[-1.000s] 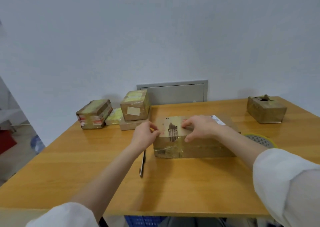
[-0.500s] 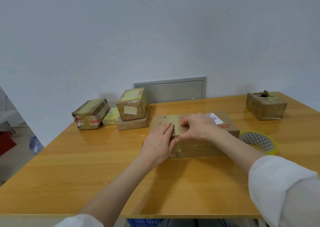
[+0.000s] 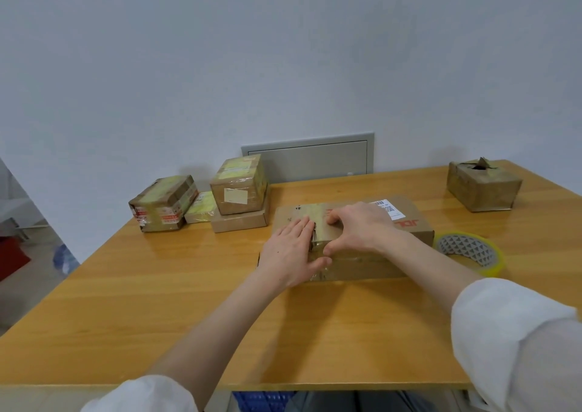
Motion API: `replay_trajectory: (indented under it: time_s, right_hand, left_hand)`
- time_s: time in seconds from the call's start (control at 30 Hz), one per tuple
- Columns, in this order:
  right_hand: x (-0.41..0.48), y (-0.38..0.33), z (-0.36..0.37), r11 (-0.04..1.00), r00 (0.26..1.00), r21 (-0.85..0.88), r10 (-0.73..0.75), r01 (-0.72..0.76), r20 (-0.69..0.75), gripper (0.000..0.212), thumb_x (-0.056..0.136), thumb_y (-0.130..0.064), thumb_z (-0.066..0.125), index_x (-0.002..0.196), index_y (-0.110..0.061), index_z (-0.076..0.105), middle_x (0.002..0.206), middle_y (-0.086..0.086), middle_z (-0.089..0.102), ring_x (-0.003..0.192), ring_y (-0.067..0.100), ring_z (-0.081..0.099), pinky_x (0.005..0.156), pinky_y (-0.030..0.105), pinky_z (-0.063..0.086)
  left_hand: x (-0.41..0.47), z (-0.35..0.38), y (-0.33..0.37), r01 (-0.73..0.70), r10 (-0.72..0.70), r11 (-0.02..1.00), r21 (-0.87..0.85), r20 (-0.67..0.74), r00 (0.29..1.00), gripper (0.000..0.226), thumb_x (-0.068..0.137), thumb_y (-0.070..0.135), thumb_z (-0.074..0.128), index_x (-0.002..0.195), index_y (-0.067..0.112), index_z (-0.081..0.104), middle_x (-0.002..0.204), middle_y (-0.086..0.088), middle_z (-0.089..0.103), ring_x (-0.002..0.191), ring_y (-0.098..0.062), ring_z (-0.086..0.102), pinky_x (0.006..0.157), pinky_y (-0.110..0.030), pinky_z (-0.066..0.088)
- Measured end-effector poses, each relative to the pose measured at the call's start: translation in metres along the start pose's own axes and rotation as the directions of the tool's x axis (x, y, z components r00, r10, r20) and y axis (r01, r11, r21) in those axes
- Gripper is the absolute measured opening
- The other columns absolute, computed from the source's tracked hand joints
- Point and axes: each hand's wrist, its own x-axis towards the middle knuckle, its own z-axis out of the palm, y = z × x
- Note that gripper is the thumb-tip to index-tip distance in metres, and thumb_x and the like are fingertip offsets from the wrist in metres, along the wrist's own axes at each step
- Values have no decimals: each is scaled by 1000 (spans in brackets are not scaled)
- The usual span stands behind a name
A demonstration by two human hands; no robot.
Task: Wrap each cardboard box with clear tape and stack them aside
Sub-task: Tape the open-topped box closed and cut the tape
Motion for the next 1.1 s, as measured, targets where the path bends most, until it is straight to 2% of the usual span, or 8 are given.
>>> replay_trajectory:
  time_s: [0.23,0.33,0.4,0.53,0.73,0.9,1.1]
  right_hand:
    - [-4,0,1,1000,1000,28,-2,2,-2,70,65,-67,71,124,-32,59,125,-11,62,110,18,57,87,33,49]
    - [-5,1,0,997,999,81,-8,4,46,72,68,-65,69,129,-29,56,130,-9,57,115,18,55,92,36,48]
    - [-5,2,-4,991,997,131,-32,23,70,76,72,-62,67,137,-26,50,138,-4,48,124,18,47,101,38,43]
    - [-6,1,-11,992,996,112,-70,63,56,81,78,-56,64,147,-23,36,151,0,34,138,20,31,109,40,34]
    - [-4,-4,-5,997,990,60,-55,48,127,76,79,-59,61,140,-18,44,147,1,40,136,21,35,106,44,38]
    - [-7,-4,4,997,994,41,-63,59,84,76,80,-59,62,143,-22,42,152,-8,34,137,15,36,106,37,39]
    - [-7,-4,3,997,995,28,-72,71,69,78,79,-60,62,145,-24,39,154,-10,30,137,15,36,106,35,38]
  left_hand:
    - [2,-4,0,-3,4,1000,-18,40,999,90,88,62,46,153,15,6,161,-2,4,148,-16,4,120,-32,6]
    - [1,-15,-4,15,-4,982,-186,60,998,98,84,55,58,153,13,2,161,-2,0,148,-15,2,120,-32,10]
    - [0,-23,-10,24,-15,970,-241,37,999,103,81,52,63,153,13,1,161,-2,-2,148,-15,1,120,-33,11]
    - [-2,-27,-16,9,-2,988,-153,43,999,106,80,51,66,153,12,-1,161,-3,-4,148,-15,-2,121,-34,10]
    - [5,-17,-4,-41,45,998,-38,98,994,104,82,49,62,153,11,-3,161,-4,-7,148,-15,-6,121,-33,3]
    - [7,-6,-1,-24,17,999,46,142,990,101,83,51,59,153,13,-3,161,-4,-6,148,-17,-5,121,-37,1]
    - [8,-6,-2,-24,16,999,49,154,988,100,84,51,58,153,13,-4,161,-4,-7,148,-17,-5,121,-37,1]
